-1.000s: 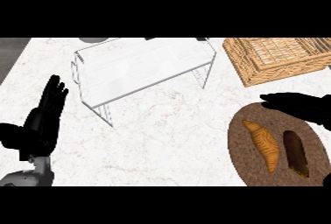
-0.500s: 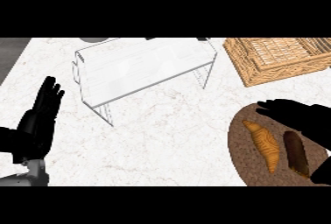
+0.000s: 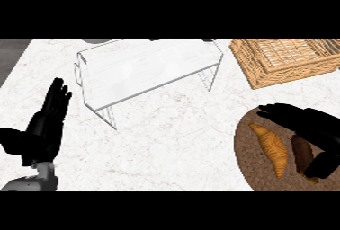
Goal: Pick the croissant from the placemat and place it in the tiered shelf
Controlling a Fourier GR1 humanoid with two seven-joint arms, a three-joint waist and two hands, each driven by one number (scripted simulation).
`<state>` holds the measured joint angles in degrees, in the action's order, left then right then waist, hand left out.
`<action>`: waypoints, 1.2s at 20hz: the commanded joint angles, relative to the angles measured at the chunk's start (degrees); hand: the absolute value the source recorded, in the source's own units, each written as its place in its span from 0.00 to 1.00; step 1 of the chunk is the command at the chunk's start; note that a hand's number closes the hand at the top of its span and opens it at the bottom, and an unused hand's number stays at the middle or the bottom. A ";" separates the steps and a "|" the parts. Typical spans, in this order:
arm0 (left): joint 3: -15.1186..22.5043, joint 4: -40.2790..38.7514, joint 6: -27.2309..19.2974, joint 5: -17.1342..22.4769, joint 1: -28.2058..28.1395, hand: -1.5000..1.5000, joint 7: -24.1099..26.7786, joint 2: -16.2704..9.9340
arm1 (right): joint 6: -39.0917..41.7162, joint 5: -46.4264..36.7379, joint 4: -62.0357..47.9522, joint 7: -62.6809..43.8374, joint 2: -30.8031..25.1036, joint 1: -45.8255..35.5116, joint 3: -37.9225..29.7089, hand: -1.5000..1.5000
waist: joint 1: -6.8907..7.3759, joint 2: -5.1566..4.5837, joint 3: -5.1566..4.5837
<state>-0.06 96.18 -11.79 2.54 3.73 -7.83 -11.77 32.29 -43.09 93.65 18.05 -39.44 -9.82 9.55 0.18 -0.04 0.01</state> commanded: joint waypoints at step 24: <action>-5.87 2.06 5.23 -0.40 0.71 0.50 -3.42 0.97 | -7.29 -17.71 -19.96 12.16 11.51 -2.88 -0.97 1.00 | 0.15 0.03 0.00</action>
<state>-3.81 95.81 -8.33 0.27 5.27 -9.20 -9.26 26.32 -58.33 78.20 28.35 -27.97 -11.76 8.26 0.14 0.01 -0.04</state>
